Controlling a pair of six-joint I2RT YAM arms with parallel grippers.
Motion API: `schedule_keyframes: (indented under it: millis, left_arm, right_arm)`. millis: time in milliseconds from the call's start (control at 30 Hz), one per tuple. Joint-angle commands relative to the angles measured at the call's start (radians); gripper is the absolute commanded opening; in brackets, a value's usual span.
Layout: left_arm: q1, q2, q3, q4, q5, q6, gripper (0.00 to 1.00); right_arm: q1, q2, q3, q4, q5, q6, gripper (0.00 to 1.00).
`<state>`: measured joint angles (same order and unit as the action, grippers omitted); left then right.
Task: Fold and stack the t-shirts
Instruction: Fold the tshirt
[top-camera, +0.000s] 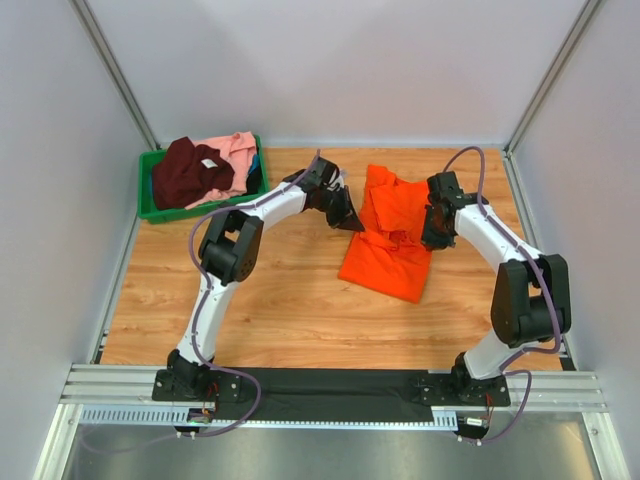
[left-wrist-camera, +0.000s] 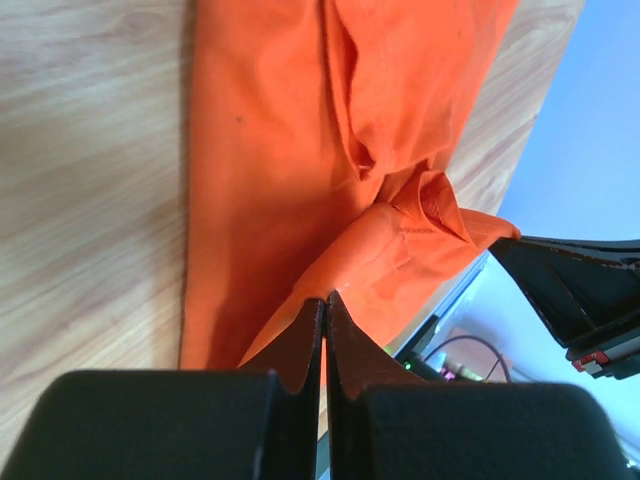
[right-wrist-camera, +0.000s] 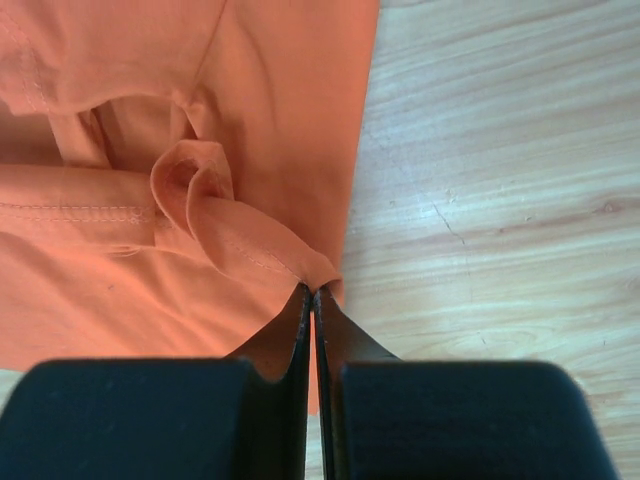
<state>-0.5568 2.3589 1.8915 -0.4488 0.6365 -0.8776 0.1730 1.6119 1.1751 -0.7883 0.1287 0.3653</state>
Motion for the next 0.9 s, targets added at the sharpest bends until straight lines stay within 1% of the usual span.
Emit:
schedule_keyframes:
  millis: [0,133,333,400,433,467,533,600,633,700,767,833,867]
  left_arm:
    - [0.015,0.022,0.035,0.041,0.006,-0.043,0.00]
    - [0.018,0.033,0.038,0.079,0.005,-0.060,0.00]
    - [0.034,0.048,0.047,0.099,-0.006,-0.075,0.01]
    - [0.034,0.057,0.050,0.123,0.009,-0.077,0.06]
    - [0.034,0.057,0.050,0.133,0.024,-0.081,0.12]
    - [0.034,0.056,0.049,0.142,0.031,-0.081,0.13]
    - [0.034,0.048,0.041,0.151,0.025,-0.063,0.14]
    - [0.034,0.017,0.014,0.141,-0.010,-0.041,0.18]
    - [0.035,0.004,0.002,0.151,-0.032,-0.034,0.26]
    - [0.037,-0.027,-0.008,0.141,-0.038,-0.003,0.32]
    - [0.037,-0.062,-0.008,0.080,-0.067,0.056,0.35]
    - [0.031,-0.110,-0.049,0.067,-0.113,0.098,0.37]
    - [0.029,-0.125,-0.066,0.070,-0.126,0.098,0.37]
  right_arm:
    - [-0.013,0.014,0.052,0.044,-0.001,-0.040,0.00]
    - [-0.027,0.020,0.049,0.078,0.002,-0.042,0.00]
    - [-0.053,0.100,0.084,0.096,-0.001,-0.045,0.00]
    - [-0.058,0.118,0.089,0.101,-0.001,-0.048,0.00]
    - [-0.056,0.123,0.089,0.106,0.000,-0.046,0.00]
    - [-0.059,0.128,0.087,0.110,0.000,-0.043,0.00]
    - [-0.061,0.137,0.087,0.121,0.000,-0.035,0.04]
    - [-0.066,0.141,0.107,0.120,-0.001,-0.025,0.13]
    - [-0.067,0.144,0.125,0.091,0.000,-0.011,0.17]
    - [-0.067,0.134,0.164,0.046,0.018,0.010,0.25]
    - [-0.067,0.091,0.169,0.026,0.015,0.043,0.32]
    - [-0.064,0.047,0.147,0.021,-0.023,0.067,0.33]
    - [-0.061,0.036,0.135,0.021,-0.035,0.075,0.32]
